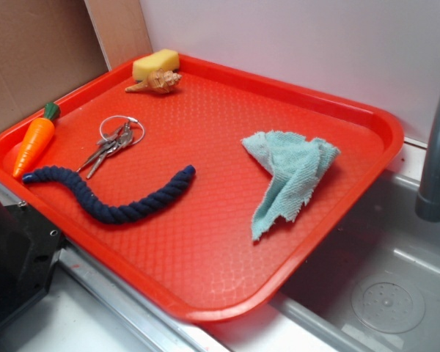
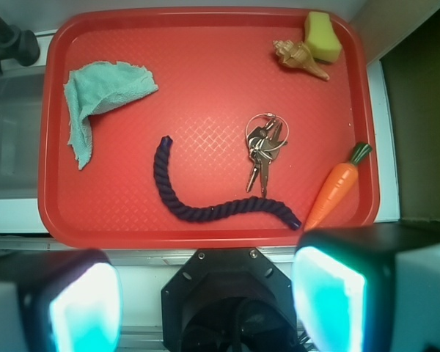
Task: Grab the shell.
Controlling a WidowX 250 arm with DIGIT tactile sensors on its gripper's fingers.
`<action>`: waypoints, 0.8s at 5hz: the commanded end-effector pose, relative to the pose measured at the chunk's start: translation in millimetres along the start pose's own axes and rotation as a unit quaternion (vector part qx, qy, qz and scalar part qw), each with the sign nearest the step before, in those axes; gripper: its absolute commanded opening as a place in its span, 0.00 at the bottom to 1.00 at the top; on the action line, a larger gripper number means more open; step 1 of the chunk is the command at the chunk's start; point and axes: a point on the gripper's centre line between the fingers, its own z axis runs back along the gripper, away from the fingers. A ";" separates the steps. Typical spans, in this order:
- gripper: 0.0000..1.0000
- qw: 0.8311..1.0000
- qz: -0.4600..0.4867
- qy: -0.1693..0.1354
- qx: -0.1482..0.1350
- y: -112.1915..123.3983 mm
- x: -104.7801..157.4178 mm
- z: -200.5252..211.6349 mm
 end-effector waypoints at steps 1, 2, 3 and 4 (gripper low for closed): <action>1.00 1.000 0.000 0.000 0.000 0.0 0.0 0.0; 1.00 0.994 0.101 -0.021 -0.032 -1.8 14.5 -15.5; 1.00 0.974 0.223 -0.042 -0.025 6.7 42.1 -37.6; 1.00 0.937 0.337 -0.091 0.002 24.0 69.4 -60.5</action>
